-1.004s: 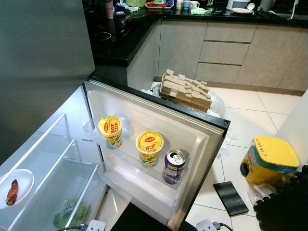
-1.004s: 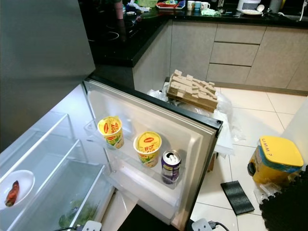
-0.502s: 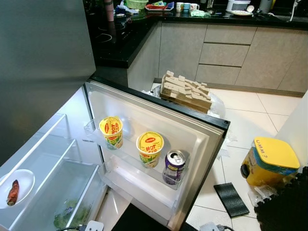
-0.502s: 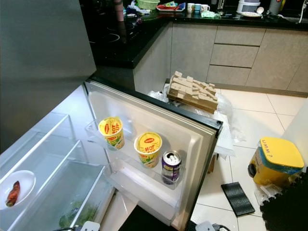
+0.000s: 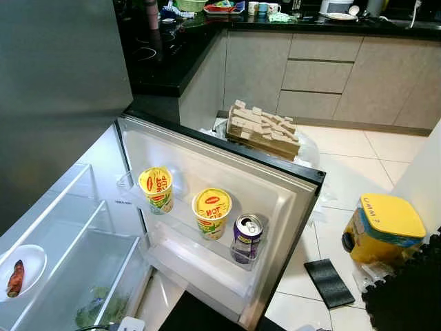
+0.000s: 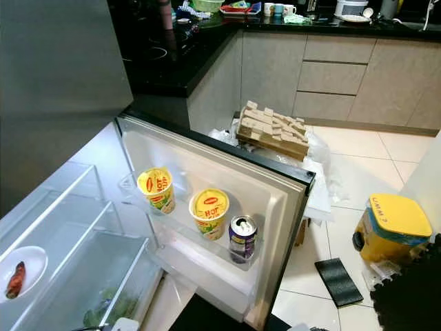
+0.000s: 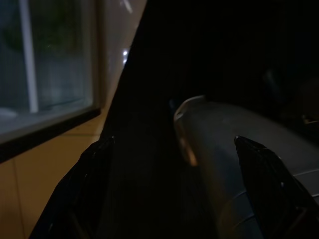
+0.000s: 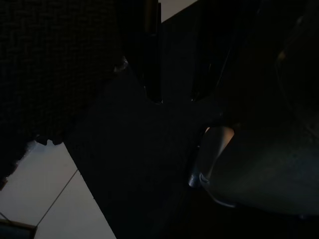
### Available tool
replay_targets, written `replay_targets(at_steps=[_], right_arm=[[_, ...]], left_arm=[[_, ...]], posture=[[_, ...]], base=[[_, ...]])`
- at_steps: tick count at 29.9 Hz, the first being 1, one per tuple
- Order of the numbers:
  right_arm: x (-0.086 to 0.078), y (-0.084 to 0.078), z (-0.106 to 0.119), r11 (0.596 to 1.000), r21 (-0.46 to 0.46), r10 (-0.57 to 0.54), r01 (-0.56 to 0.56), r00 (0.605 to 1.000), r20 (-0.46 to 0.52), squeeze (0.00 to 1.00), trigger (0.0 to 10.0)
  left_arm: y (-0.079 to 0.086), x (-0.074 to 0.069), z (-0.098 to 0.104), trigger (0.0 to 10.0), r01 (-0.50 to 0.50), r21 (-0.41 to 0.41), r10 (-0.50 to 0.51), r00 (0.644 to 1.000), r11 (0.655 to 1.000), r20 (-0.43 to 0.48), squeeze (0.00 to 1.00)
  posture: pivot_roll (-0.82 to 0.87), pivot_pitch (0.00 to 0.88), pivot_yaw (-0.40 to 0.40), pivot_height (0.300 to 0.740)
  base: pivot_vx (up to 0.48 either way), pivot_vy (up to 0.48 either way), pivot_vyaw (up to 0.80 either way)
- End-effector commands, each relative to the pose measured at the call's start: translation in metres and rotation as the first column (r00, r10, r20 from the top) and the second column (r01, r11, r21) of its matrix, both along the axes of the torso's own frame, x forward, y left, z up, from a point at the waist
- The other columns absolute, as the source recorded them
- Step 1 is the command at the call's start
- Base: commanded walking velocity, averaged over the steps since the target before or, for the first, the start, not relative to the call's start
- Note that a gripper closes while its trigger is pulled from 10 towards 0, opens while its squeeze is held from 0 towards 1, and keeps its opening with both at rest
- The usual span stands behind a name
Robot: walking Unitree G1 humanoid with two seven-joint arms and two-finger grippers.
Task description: Restocking fridge
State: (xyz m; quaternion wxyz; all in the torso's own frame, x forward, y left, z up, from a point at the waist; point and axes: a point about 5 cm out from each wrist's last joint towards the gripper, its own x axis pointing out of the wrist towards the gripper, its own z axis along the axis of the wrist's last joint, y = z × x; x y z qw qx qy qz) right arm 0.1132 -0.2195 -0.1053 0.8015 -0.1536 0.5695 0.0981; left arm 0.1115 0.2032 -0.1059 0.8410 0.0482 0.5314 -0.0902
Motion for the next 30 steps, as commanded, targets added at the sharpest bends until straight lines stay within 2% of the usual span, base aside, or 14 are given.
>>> replay_targets(at_steps=[1, 8, 21, 30], right_arm=[[0.001, 0.004, -0.001, 1.0, 0.013, -0.027, 0.027, 1.0, 0.005, 0.0, 10.0], [-0.005, 0.011, -0.004, 1.0, 0.027, -0.008, 0.008, 1.0, -0.013, 0.0, 10.0], [-0.009, 0.005, -0.003, 1.0, 0.012, -0.003, 0.003, 1.0, -0.021, 0.0, 10.0], [-0.008, 0.004, -0.003, 1.0, 0.009, -0.004, 0.004, 1.0, -0.02, 0.0, 10.0]], left_arm=[[-0.002, -0.008, -0.003, 10.0, -0.013, -0.007, 0.012, 0.999, 1.0, -0.036, 0.0], [-0.01, -0.007, -0.004, 10.0, 0.004, -0.022, -0.005, 0.999, 1.0, -0.034, 0.0], [-0.006, -0.02, -0.007, 10.0, 0.001, -0.01, -0.002, 0.998, 1.0, -0.069, 0.0], [-0.008, -0.02, -0.007, 10.0, -0.002, -0.016, 0.001, 0.998, 1.0, -0.067, 0.0]], posture=[[-0.02, 0.0, 0.005, 0.74], [-0.02, 0.0, 0.006, 0.74], [-0.01, 0.0, -0.004, 0.74], [-0.02, 0.0, -0.005, 0.74]], base=[[0.0, 0.0, 0.0], [0.0, 0.0, 0.0], [0.0, 0.0, 0.0], [0.0, 0.0, 0.0]])
